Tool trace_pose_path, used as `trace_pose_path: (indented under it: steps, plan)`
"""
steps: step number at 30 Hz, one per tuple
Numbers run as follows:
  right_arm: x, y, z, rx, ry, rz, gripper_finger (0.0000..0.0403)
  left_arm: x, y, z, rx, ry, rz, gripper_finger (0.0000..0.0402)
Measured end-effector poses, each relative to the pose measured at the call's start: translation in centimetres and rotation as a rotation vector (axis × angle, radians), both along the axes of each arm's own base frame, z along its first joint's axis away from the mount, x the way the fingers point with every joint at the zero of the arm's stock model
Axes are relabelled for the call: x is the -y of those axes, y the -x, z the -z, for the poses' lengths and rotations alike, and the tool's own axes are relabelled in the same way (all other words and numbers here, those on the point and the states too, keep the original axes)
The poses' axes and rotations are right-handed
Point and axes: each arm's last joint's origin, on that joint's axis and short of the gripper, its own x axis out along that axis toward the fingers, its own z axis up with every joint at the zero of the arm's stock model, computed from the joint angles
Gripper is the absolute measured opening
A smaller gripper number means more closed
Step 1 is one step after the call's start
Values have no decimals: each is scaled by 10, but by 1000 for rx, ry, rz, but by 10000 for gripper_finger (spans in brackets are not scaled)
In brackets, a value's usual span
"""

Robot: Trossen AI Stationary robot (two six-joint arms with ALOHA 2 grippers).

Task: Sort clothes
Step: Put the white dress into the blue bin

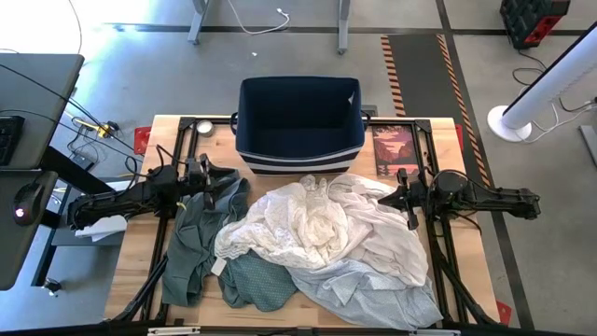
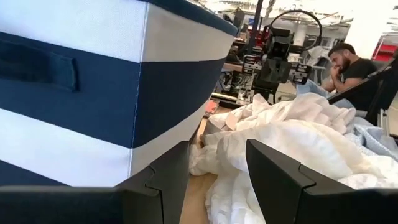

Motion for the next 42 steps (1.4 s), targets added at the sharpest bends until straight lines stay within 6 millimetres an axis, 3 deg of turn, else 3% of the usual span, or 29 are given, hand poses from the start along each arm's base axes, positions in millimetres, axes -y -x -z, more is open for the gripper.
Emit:
trace_pose_path:
  steps: [10,20,25,29,32,34,38,42]
  plan:
    - [1,0,0,9,100,14,0,0,0,0,77,257,0,157]
    - [0,0,0,7,72,3,0,0,0,0,32,110,0,157]
    - [0,0,0,-5,-52,18,0,0,0,0,36,126,0,157]
    - [1,-1,-5,19,-323,66,0,0,0,0,43,140,0,157]
    - [4,-1,-20,171,-653,153,0,0,0,-1,49,142,0,157]
    - [7,1,-33,335,-772,186,0,0,0,-1,54,161,-1,157]
    - [8,8,-76,571,-698,151,0,0,0,-1,65,201,-1,157]
    - [9,0,-122,381,-600,263,0,0,0,-1,72,224,-1,157]
